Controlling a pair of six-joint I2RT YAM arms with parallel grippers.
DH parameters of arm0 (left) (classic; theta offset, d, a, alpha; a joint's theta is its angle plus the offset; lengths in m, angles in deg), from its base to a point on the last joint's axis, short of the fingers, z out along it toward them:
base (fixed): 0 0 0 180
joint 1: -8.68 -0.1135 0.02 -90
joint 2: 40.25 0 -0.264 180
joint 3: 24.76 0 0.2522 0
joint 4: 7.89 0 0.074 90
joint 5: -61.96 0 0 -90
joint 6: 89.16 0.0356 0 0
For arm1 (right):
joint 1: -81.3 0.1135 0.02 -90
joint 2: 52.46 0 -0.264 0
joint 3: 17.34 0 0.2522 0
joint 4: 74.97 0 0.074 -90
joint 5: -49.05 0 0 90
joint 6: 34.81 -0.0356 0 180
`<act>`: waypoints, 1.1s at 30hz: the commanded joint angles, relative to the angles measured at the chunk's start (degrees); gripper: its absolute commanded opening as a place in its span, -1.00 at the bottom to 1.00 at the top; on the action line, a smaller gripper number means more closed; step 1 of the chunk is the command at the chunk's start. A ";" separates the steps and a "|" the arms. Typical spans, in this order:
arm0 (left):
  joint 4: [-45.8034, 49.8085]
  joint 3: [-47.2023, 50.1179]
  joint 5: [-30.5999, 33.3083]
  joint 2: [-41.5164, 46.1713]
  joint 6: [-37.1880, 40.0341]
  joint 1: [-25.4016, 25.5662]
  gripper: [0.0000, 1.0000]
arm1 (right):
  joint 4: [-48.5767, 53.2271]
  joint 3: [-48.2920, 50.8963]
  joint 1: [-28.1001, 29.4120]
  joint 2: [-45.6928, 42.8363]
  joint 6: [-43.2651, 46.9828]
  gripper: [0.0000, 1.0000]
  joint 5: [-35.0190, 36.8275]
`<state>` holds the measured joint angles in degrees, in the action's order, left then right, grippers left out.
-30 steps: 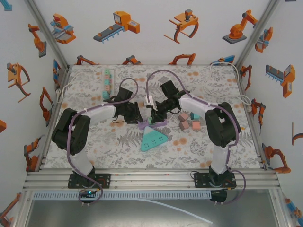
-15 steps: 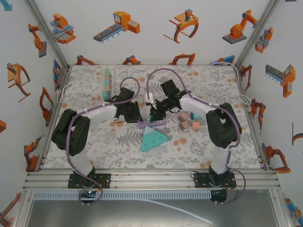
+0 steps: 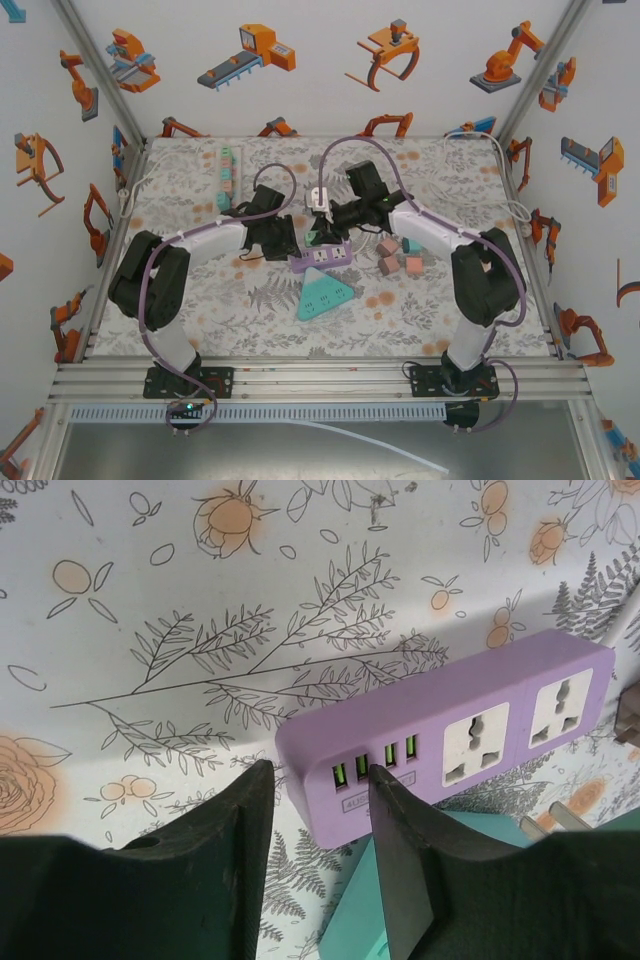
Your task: Pull the plug off the socket
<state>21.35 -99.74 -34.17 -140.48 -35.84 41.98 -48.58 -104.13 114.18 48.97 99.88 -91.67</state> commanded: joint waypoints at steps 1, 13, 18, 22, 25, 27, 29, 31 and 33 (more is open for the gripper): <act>6.53 2.34 3.02 0.38 2.94 -0.60 -0.09 | -6.37 2.06 -0.55 -4.33 -7.09 -0.80 -0.96; 3.49 0.68 -0.11 6.70 4.81 -1.75 0.03 | -24.59 7.73 -8.59 -10.74 -49.18 -0.98 14.61; -3.47 3.88 -5.38 12.89 6.27 -1.67 0.11 | -15.86 4.34 -13.85 -10.91 -60.52 -0.98 21.86; -11.67 7.36 -11.81 18.81 8.21 -1.57 0.23 | -17.75 6.45 -20.54 -10.56 -71.98 -0.98 22.09; -14.77 8.45 -15.24 21.95 9.63 -1.52 0.27 | -24.53 11.35 -26.20 -10.18 -82.53 -0.98 22.14; -14.70 8.23 -16.99 23.57 10.97 -1.48 0.30 | -27.03 13.96 -29.25 -9.35 -88.00 -0.98 22.58; -15.27 8.35 -18.33 25.47 12.36 -1.23 0.33 | -27.56 15.51 -31.48 -8.24 -91.36 -0.98 22.73; -15.65 8.74 -19.08 27.49 13.41 -1.20 0.38 | -28.69 16.70 -32.92 -6.69 -92.49 -0.96 21.39; -15.55 8.97 -18.95 29.15 13.93 -1.13 0.45 | -29.66 17.63 -33.23 -5.45 -92.04 -0.93 20.82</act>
<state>7.76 -91.67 -50.34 -114.14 -25.13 40.58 -73.98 -87.39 80.76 42.10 13.06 -69.61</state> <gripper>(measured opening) 0.719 0.321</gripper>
